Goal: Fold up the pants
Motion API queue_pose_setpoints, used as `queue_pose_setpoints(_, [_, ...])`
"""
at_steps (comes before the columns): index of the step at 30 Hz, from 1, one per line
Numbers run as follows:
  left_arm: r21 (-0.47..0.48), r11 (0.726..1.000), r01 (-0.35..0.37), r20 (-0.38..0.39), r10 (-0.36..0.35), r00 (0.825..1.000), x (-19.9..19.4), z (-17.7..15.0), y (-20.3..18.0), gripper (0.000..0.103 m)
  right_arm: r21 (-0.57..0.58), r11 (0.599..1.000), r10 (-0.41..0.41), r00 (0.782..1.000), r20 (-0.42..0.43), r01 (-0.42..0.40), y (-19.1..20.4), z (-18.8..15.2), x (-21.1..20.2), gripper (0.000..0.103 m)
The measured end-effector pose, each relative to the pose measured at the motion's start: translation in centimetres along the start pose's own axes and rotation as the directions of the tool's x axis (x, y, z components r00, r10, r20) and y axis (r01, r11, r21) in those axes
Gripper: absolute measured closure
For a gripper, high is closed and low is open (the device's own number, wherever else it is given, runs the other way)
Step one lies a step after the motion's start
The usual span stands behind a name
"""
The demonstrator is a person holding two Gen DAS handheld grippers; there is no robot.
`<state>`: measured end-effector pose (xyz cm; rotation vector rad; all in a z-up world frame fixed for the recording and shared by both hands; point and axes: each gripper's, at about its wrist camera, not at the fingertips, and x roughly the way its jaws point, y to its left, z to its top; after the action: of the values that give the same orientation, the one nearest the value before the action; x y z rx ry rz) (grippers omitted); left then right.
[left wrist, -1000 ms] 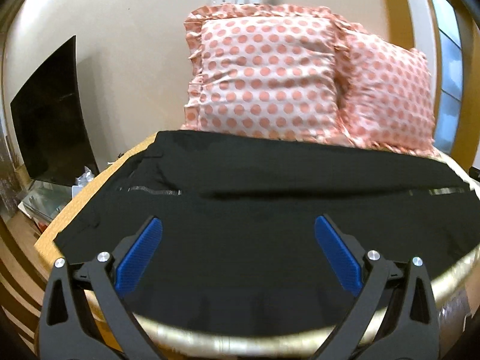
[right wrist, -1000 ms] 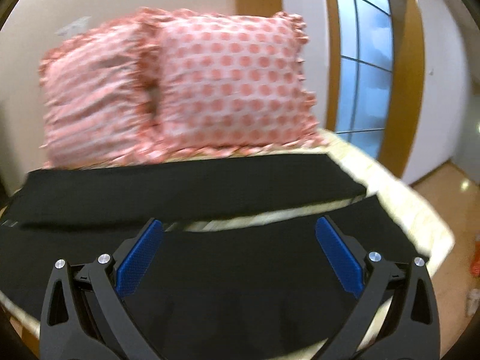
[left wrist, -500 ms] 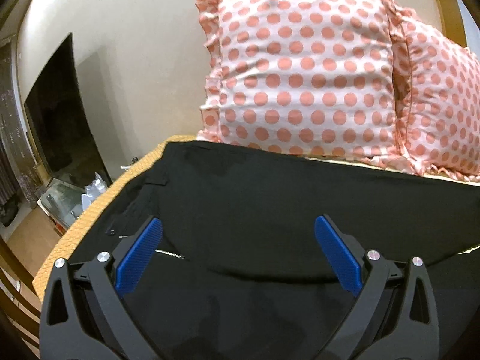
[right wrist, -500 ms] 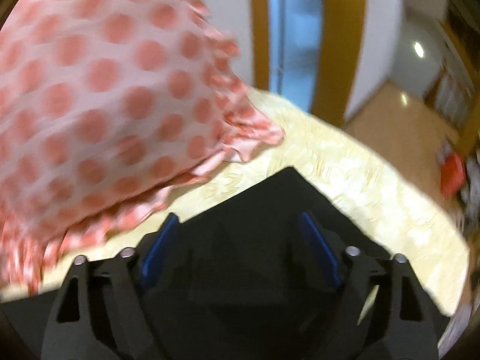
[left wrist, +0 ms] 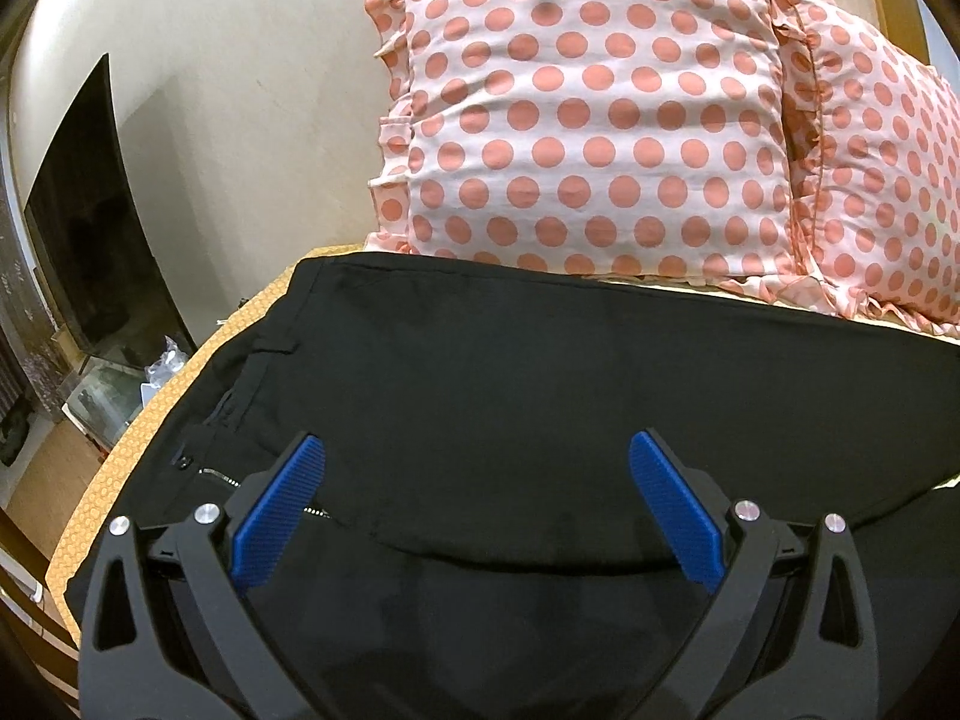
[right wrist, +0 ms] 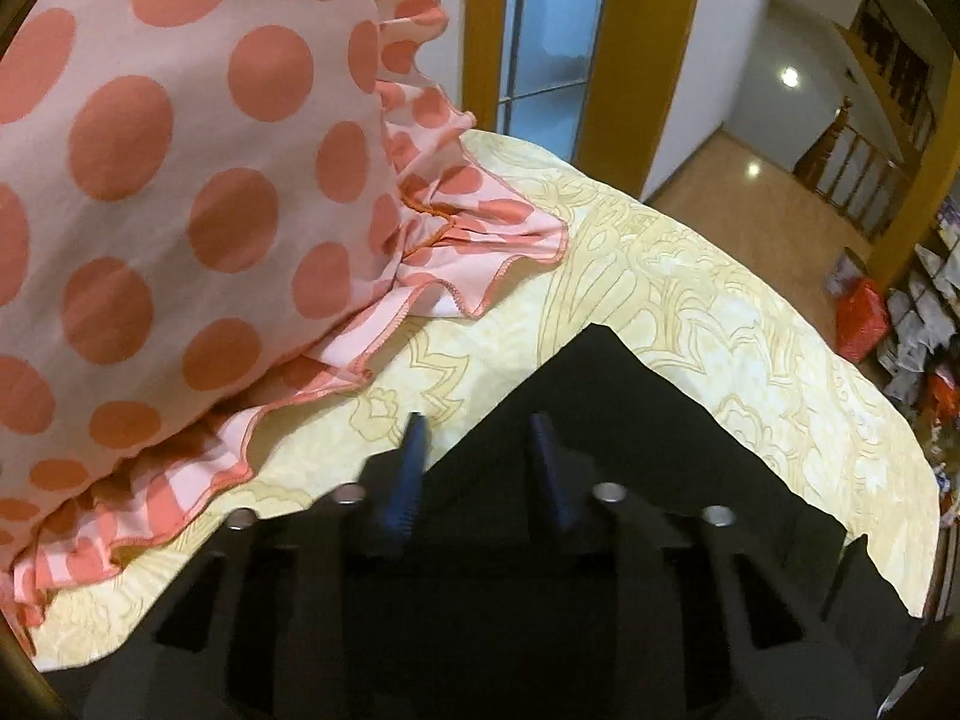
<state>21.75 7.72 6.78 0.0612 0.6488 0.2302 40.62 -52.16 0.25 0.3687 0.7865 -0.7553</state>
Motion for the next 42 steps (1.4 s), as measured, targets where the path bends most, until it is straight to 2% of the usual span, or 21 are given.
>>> queue_pose_setpoints(1, [0.003, 1.0, 0.0, -0.001, 0.0, 1.0, 0.0, -0.1, 0.0, 0.002, 0.007, 1.0, 0.009, 1.0, -0.001, -0.009, -0.5, -0.1, -0.3, 0.087])
queue_pose_setpoints(5, [0.007, 1.0, -0.004, -0.001, 0.004, 1.0, 0.0, -0.1, -0.1, 0.002, 0.076, 0.986, 0.146, 0.989, 0.005, -0.146, -3.0, -0.5, -0.6, 0.098])
queue_pose_setpoints(10, [-0.001, 1.0, -0.002, 0.006, 0.002, 1.0, -1.1, -0.4, 0.2, 0.002, 0.122, 0.953, 0.272, 0.961, 0.052, -0.276, -6.2, -1.7, -3.0, 0.1])
queue_pose_setpoints(12, [-0.005, 1.0, 0.001, 0.014, -0.001, 1.0, -1.6, -0.5, 0.5, 0.002, 0.138, 0.932, 0.326, 0.941, 0.086, -0.336, -7.7, -2.6, -4.5, 0.1])
queue_pose_setpoints(15, [-0.01, 1.0, 0.007, 0.032, -0.007, 0.999, -2.8, -0.8, 0.7, 0.002, 0.143, 0.893, 0.407, 0.901, 0.149, -0.427, -10.6, -4.5, -7.5, 0.1])
queue_pose_setpoints(20, [-0.008, 1.0, 0.018, 0.043, -0.017, 0.999, -3.9, -1.3, 0.6, 0.002, 0.103, 0.852, 0.482, 0.845, 0.232, -0.514, -15.4, -10.2, -13.9, 0.1])
queue_pose_setpoints(22, [-0.005, 1.0, 0.02, 0.05, -0.02, 0.999, -4.4, -1.4, 0.5, 0.002, 0.104, 0.842, 0.495, 0.834, 0.242, -0.53, -17.1, -12.5, -14.9, 0.1])
queue_pose_setpoints(26, [-0.007, 1.0, 0.013, 0.057, -0.013, 0.998, -4.9, -1.2, 0.7, 0.002, 0.15, 0.829, 0.502, 0.836, 0.221, -0.538, -20.1, -17.2, -14.7, 0.1])
queue_pose_setpoints(28, [-0.017, 1.0, 0.016, 0.058, -0.015, 0.998, -5.0, -1.0, 1.1, 0.002, 0.188, 0.808, 0.524, 0.827, 0.204, -0.559, -21.4, -18.7, -14.3, 0.1])
queue_pose_setpoints(32, [-0.026, 0.999, -0.02, 0.077, 0.022, 0.997, -5.5, -0.4, 2.2, 0.002, 0.223, 0.772, 0.565, 0.804, 0.188, -0.595, -21.9, -19.2, -12.9, 0.1])
queue_pose_setpoints(36, [0.0, 0.996, -0.088, 0.131, 0.087, 0.988, -5.9, -0.5, 2.9, 0.002, 0.346, 0.698, 0.619, 0.771, 0.149, -0.627, -22.8, -19.1, -11.1, 0.097])
queue_pose_setpoints(38, [0.007, 0.996, -0.087, 0.128, 0.086, 0.988, -5.7, -0.6, 3.2, 0.002, 0.383, 0.663, 0.646, 0.75, 0.139, -0.643, -23.0, -19.0, -10.3, 0.096])
queue_pose_setpoints(42, [-0.014, 0.998, -0.056, 0.091, 0.057, 0.994, -5.2, -0.5, 3.7, 0.002, 0.426, 0.627, 0.673, 0.729, 0.124, -0.652, -23.3, -19.0, -9.5, 0.096])
